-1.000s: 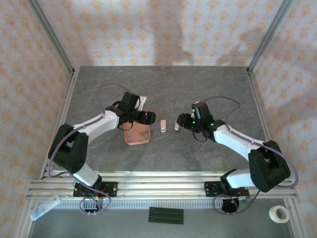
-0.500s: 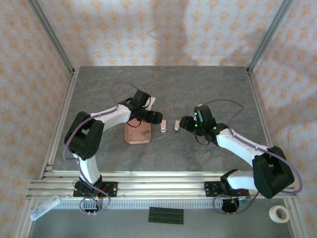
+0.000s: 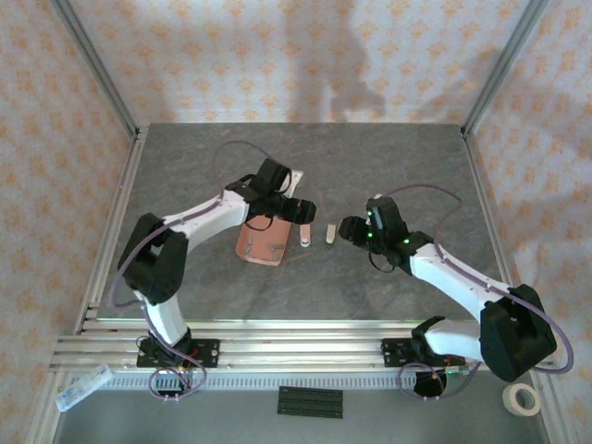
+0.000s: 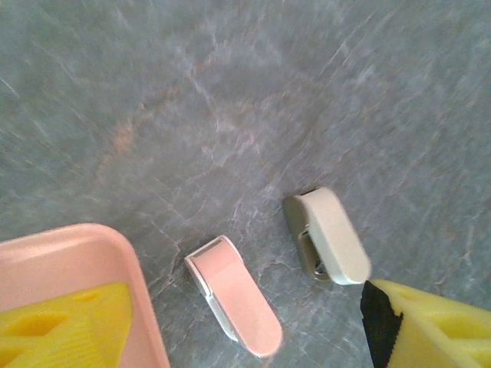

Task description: Load the staples into the stapler

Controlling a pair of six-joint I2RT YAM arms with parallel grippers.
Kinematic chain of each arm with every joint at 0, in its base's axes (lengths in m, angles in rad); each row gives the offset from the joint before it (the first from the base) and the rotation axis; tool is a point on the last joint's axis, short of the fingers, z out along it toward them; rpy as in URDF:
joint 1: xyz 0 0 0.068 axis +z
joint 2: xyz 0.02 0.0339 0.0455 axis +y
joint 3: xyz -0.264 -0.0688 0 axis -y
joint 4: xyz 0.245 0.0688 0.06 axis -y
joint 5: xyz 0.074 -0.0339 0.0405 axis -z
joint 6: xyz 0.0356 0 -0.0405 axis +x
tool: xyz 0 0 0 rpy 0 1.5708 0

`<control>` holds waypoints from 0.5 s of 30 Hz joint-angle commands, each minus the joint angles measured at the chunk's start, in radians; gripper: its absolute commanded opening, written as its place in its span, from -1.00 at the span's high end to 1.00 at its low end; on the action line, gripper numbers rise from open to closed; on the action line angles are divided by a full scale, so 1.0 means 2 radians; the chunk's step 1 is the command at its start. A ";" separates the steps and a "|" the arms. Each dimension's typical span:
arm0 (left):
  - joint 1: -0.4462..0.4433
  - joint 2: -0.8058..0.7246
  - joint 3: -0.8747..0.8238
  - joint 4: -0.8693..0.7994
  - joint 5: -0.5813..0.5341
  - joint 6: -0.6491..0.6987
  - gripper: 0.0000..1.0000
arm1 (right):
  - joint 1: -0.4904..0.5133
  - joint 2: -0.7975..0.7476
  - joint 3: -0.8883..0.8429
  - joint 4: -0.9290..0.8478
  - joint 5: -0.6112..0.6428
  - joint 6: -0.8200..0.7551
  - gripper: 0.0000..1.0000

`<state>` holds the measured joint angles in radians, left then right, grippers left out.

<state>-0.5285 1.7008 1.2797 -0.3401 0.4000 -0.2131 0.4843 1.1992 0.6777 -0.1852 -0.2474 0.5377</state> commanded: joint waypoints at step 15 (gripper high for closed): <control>0.056 -0.417 -0.377 0.341 -0.464 0.156 -1.00 | -0.190 -0.058 -0.006 0.086 0.148 -0.209 -1.00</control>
<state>-0.4374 0.8959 0.6441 0.0746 -0.2790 -0.0189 0.1482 1.0924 0.7143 -0.1146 -0.0097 0.1921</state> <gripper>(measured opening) 0.998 0.997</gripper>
